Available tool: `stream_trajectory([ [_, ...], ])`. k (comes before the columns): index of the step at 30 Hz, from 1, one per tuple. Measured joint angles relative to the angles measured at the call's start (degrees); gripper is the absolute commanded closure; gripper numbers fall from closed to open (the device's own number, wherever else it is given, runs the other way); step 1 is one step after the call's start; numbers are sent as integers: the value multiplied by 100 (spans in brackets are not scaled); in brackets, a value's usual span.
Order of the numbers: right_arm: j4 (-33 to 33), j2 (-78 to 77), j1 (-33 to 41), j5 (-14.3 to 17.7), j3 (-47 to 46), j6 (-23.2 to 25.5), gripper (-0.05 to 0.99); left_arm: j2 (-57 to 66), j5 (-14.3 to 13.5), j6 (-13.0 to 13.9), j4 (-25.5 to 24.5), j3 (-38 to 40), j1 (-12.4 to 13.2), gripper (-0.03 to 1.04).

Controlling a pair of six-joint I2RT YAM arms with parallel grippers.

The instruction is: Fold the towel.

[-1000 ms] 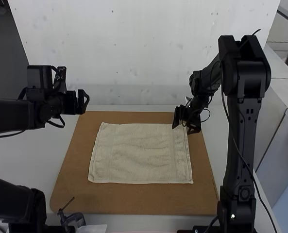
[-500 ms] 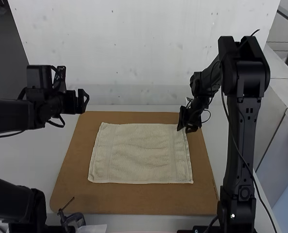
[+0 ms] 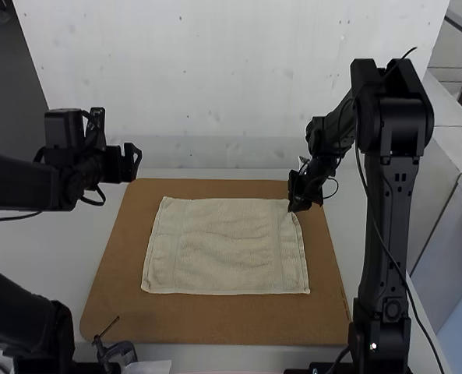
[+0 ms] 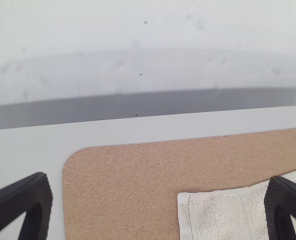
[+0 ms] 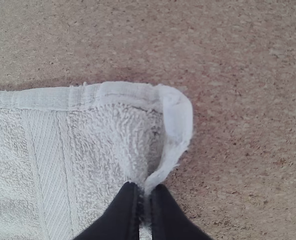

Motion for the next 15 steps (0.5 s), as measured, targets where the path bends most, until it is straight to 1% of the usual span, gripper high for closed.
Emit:
stream_trajectory([
  [4,101,-15,-15,-63,-79,-2,91,564,2,-2,308,7,0,8],
  [7,162,-55,-15,-81,-157,-2,91,1134,44,-15,319,166,0,8],
  [10,177,-114,-15,-118,-243,-2,91,1626,186,-50,321,424,-22,8],
  [13,155,-168,-15,-155,-330,-2,91,1958,299,-76,330,671,-116,8],
  [15,153,-177,-15,-160,-337,-2,91,2105,389,-109,197,811,-197,8],
])
